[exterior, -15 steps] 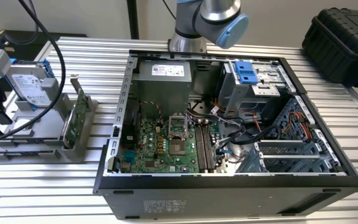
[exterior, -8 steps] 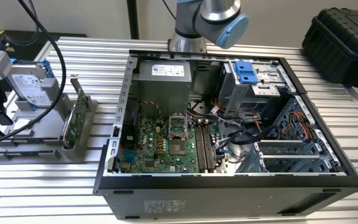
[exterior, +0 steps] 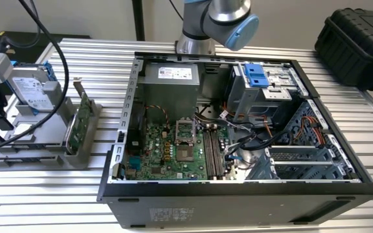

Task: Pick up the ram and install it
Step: 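Pick up the ram and move it above insertion slot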

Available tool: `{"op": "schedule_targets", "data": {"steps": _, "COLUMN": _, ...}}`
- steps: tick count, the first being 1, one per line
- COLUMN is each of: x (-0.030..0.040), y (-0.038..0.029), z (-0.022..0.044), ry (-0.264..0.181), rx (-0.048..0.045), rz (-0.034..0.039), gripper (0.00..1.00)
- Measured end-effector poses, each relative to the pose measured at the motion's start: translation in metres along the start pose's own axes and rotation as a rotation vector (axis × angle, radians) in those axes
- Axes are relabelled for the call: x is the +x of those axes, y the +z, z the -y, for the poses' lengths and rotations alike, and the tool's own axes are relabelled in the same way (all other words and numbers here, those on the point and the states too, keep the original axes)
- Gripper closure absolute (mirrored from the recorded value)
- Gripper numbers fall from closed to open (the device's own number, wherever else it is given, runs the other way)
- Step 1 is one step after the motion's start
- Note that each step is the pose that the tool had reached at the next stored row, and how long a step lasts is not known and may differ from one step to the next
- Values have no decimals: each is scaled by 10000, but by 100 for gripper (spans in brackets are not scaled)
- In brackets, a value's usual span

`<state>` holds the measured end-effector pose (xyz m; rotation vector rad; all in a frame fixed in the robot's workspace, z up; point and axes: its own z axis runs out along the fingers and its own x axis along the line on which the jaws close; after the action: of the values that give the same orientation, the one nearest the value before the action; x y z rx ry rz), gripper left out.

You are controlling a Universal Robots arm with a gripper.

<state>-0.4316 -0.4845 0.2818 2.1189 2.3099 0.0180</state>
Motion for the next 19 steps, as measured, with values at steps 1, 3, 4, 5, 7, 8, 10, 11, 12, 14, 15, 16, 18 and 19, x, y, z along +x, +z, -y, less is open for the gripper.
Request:
{"op": "schedule_targets", "data": {"steps": 1, "x": 0, "y": 6, "z": 0, "ry": 0, "rx": 0, "rz": 0, "gripper": 0}}
{"op": "schedule_targets", "data": {"steps": 3, "x": 0, "y": 9, "z": 0, "ry": 0, "rx": 1, "rz": 0, "gripper": 0}}
{"op": "schedule_targets", "data": {"steps": 4, "x": 0, "y": 12, "z": 0, "ry": -1, "rx": 1, "rz": 0, "gripper": 0}}
{"op": "schedule_targets", "data": {"steps": 5, "x": 0, "y": 14, "z": 0, "ry": 0, "rx": 1, "rz": 0, "gripper": 0}}
{"op": "schedule_targets", "data": {"steps": 7, "x": 0, "y": 18, "z": 0, "ry": 0, "rx": 1, "rz": 0, "gripper": 0}}
{"op": "schedule_targets", "data": {"steps": 8, "x": 0, "y": 20, "z": 0, "ry": 0, "rx": 0, "rz": 0, "gripper": 0}}
{"op": "schedule_targets", "data": {"steps": 10, "x": 0, "y": 24, "z": 0, "ry": 0, "rx": 0, "rz": 0, "gripper": 0}}
{"op": "schedule_targets", "data": {"steps": 11, "x": 0, "y": 27, "z": 0, "ry": 0, "rx": 1, "rz": 0, "gripper": 0}}
{"op": "schedule_targets", "data": {"steps": 12, "x": 0, "y": 29, "z": 0, "ry": 0, "rx": 0, "rz": 0, "gripper": 0}}
{"op": "schedule_targets", "data": {"steps": 14, "x": 0, "y": 34, "z": 0, "ry": 0, "rx": 0, "rz": 0, "gripper": 0}}
{"op": "schedule_targets", "data": {"steps": 15, "x": 0, "y": 37, "z": 0, "ry": 0, "rx": 0, "rz": 0, "gripper": 0}}
{"op": "schedule_targets", "data": {"steps": 16, "x": 0, "y": 39, "z": 0, "ry": 0, "rx": 1, "rz": 0, "gripper": 0}}
{"op": "schedule_targets", "data": {"steps": 18, "x": 0, "y": 45, "z": 0, "ry": 0, "rx": 0, "rz": 0, "gripper": 0}}
{"op": "schedule_targets", "data": {"steps": 19, "x": 0, "y": 47, "z": 0, "ry": 0, "rx": 1, "rz": 0, "gripper": 0}}
